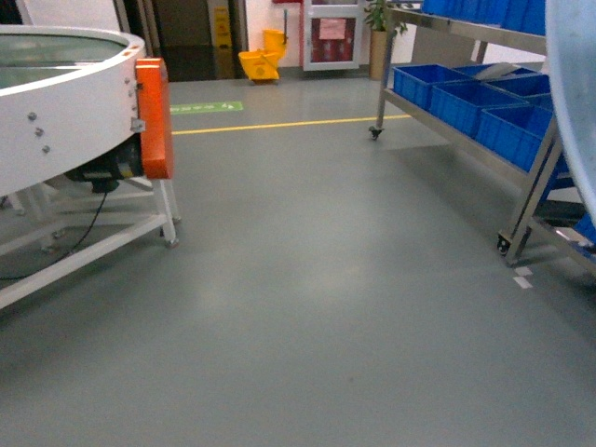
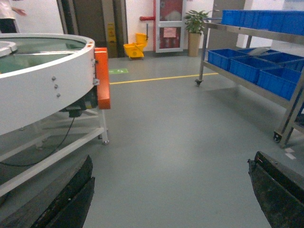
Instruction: Place blue tray on left shelf second layer neatly
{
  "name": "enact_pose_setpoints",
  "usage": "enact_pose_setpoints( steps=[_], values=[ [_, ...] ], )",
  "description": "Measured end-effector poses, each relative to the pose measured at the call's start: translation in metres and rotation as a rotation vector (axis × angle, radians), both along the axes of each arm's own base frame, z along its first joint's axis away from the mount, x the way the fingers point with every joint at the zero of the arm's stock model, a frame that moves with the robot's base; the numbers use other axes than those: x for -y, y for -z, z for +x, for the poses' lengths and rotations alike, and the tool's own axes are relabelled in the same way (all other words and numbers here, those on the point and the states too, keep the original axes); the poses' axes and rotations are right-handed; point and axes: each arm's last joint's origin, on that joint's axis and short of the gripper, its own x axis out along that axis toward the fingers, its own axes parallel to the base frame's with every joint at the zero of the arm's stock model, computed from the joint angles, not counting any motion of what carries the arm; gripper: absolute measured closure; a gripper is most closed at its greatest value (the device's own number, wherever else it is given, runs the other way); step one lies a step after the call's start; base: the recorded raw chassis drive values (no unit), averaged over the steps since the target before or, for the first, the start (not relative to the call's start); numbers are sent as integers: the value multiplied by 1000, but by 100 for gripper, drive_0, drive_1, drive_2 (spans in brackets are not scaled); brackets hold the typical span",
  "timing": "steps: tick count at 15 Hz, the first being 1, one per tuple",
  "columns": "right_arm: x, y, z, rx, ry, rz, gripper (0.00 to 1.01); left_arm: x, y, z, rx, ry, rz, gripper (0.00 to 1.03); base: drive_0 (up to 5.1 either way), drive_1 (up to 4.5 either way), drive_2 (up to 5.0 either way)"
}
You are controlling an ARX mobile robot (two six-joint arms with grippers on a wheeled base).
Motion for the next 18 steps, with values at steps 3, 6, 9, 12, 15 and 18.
enact_pose_setpoints(
  steps=[3,6,9,12,15,18],
  values=[
    [0,0,0,-5,0,0,99,0,0,0,-4,0,0,5,-6,427,-439],
    [0,0,0,2,0,0,99,0,0,0,-3,0,0,5,-6,427,-439],
    [0,0,0,2,0,0,99,0,0,0,0,-1,0,5,-89,343,-521],
    [0,0,0,0,0,0,99,0,0,0,0,1,0,5,-131,301,-562],
    [0,1,1,-6,1,0,99,0,1,0,-6,1,0,5,-132,156,-419],
    [0,0,0,-2,1,0,99,0,0,0,-3,2,0,5,-134,-134,-134]
  ],
)
